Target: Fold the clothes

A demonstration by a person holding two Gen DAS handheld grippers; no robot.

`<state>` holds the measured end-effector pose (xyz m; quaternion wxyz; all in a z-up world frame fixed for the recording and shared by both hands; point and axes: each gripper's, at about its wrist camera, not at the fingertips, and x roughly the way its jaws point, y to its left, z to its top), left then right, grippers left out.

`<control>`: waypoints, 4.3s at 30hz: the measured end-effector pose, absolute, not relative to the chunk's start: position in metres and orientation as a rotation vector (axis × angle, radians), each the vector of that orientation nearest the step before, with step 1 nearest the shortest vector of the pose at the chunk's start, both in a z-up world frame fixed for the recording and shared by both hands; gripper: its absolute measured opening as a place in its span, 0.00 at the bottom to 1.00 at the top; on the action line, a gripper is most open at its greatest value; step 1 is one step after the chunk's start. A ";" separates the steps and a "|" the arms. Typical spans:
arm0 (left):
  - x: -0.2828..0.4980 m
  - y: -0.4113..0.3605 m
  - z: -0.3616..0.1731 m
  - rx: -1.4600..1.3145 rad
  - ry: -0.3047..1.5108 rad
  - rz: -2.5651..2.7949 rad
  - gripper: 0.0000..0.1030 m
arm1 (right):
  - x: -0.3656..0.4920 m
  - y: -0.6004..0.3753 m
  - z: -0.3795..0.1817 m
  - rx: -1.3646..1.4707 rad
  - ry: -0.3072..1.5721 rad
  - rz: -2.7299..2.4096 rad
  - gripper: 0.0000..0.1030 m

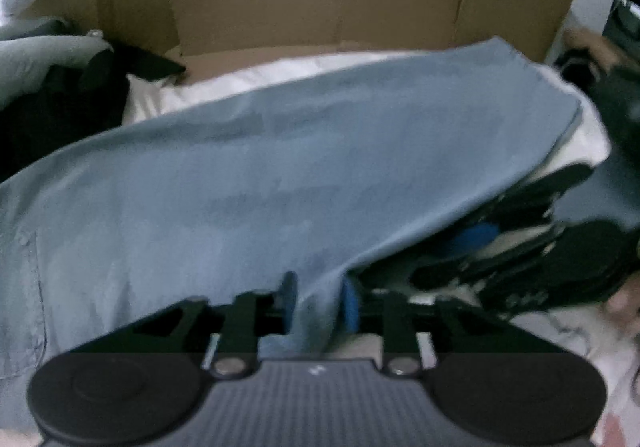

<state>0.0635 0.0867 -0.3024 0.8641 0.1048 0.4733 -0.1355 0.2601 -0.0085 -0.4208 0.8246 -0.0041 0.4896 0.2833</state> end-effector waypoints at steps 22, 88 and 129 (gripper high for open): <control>0.021 0.140 -0.298 0.364 1.024 -0.030 0.68 | 0.254 -0.025 -0.413 0.160 1.106 0.686 0.33; -0.002 0.247 -0.280 -0.448 1.062 0.178 0.16 | 0.274 -0.111 -0.435 0.575 1.114 0.392 0.38; 0.017 0.235 -0.259 -0.148 1.264 0.031 0.18 | 0.260 -0.169 -0.419 0.652 1.117 0.334 0.08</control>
